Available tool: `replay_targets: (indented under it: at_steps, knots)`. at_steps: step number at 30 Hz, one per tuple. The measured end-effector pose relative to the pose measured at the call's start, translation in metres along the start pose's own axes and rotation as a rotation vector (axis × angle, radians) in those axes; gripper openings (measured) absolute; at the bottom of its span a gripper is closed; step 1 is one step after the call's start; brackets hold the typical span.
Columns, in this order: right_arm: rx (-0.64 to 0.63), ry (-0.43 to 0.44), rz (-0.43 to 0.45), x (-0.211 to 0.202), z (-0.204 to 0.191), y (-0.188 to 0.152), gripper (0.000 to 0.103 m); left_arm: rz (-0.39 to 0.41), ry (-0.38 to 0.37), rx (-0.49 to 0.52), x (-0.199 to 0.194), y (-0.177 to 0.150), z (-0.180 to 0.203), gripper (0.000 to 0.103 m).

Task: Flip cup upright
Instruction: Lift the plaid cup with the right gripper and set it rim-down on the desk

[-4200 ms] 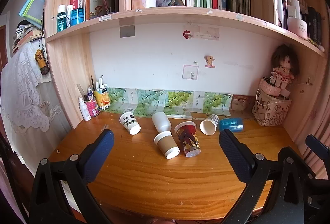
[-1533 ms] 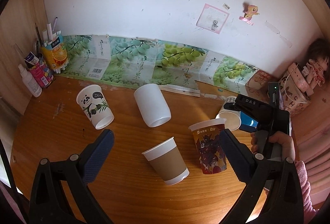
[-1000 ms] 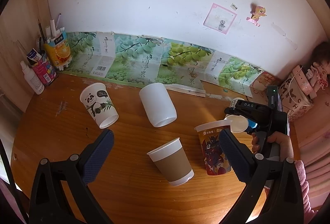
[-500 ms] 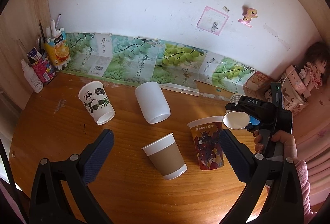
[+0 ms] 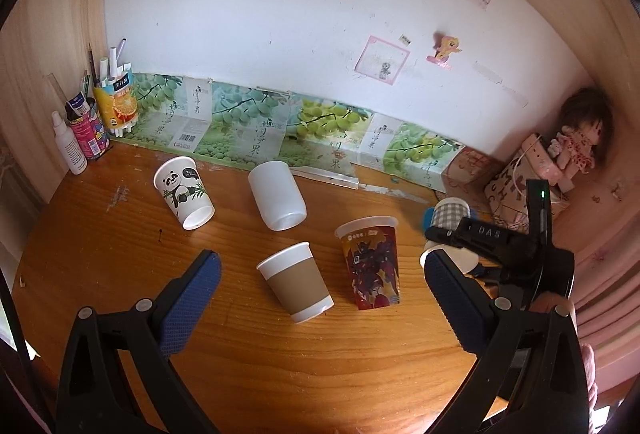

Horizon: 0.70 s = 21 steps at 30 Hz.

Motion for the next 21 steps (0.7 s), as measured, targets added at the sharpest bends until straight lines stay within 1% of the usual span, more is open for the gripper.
replay_targets:
  at_steps: [5,9,14,16,18,21]
  knots:
    - [-0.045,0.027,-0.029,-0.011,-0.01,-0.036,0.069,0.023,-0.001,-0.017,-0.019,-0.008,-0.002,0.102]
    - [-0.08,0.028,-0.053,-0.02,-0.017,-0.066,0.069,0.02,-0.008,-0.06,-0.033,-0.017,-0.007,0.102]
    - [-0.106,0.044,-0.086,-0.025,-0.021,-0.099,0.069,0.038,0.008,-0.075,-0.049,-0.03,-0.012,0.102]
    - [-0.115,0.04,-0.1,-0.025,-0.019,-0.111,0.069,0.04,0.015,-0.083,-0.053,-0.037,-0.014,0.102]
    - [-0.135,0.019,-0.106,-0.024,-0.016,-0.121,0.069,0.04,0.021,-0.088,-0.058,-0.043,-0.016,0.102]
    - [-0.163,0.003,-0.114,-0.022,-0.013,-0.133,0.069,0.025,0.039,-0.081,-0.06,-0.055,-0.017,0.102]
Point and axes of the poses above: each gripper's, at about its wrist camera, not at the fingertips, and x roughly the way its jaws point, z to its right, y to its top, the point moved 10 cm from there along x, roughly the way its jaws point, and after that the axes turned 6 degrees about y, right-handed, at the moved point
